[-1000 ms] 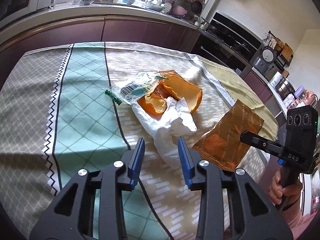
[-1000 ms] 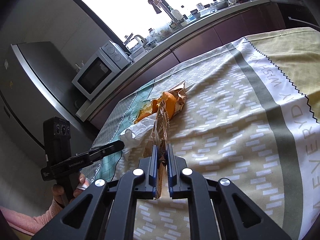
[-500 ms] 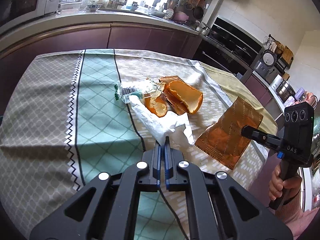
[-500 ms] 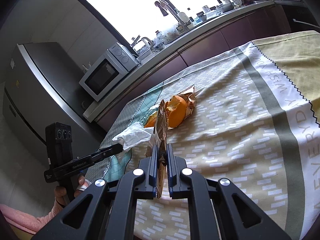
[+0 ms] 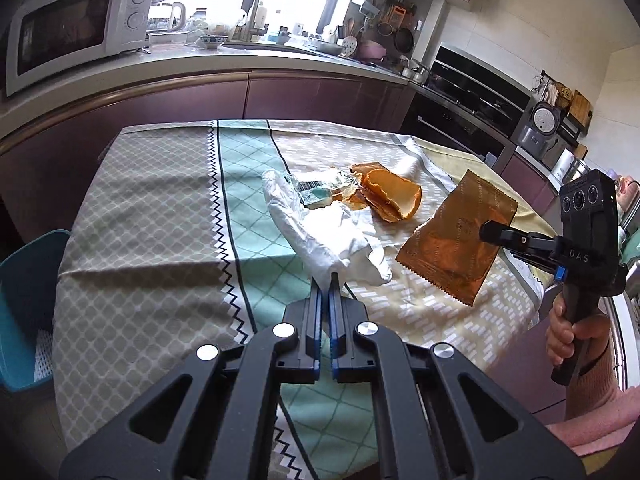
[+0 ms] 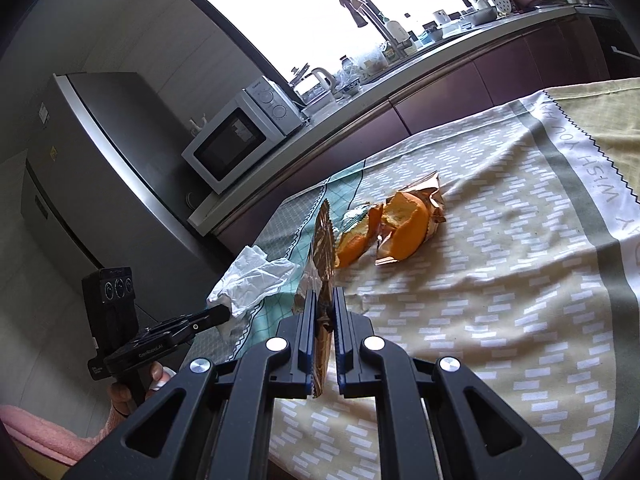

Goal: Collect trash
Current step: 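Carry the plastic bag and snack wrapper to the teal bin and open both grippers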

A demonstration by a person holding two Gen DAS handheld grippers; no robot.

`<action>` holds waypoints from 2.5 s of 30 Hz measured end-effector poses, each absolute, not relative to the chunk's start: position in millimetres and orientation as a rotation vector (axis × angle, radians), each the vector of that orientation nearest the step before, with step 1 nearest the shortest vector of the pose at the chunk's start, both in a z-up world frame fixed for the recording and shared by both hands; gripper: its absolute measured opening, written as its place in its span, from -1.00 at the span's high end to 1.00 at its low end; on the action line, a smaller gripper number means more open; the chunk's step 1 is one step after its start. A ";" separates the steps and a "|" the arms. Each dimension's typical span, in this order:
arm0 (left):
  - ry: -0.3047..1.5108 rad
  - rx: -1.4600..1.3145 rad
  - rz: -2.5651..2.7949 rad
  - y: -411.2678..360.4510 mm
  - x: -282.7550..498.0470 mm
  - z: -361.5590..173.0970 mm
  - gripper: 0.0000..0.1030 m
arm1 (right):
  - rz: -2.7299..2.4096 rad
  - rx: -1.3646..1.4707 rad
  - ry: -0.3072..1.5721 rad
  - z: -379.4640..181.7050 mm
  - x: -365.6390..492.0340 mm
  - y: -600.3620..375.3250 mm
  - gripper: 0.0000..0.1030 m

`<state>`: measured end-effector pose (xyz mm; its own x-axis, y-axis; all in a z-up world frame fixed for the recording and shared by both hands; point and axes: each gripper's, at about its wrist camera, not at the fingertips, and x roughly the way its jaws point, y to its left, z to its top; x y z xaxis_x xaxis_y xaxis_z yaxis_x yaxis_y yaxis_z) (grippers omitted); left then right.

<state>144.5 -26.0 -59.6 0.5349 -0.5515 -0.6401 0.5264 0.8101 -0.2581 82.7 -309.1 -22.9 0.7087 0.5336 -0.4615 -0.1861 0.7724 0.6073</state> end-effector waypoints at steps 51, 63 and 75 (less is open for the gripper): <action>0.678 -0.177 -0.132 219.8 132.4 -36.7 0.93 | 0.905 0.347 0.798 6.3 207.3 -39.3 0.86; 0.763 -0.193 -0.061 242.0 163.2 -73.7 0.93 | 0.900 0.282 0.874 -12.2 238.4 14.2 0.86; 0.835 -0.228 -0.039 250.2 187.9 -109.9 0.91 | 0.857 0.218 0.954 -38.6 259.9 50.3 0.86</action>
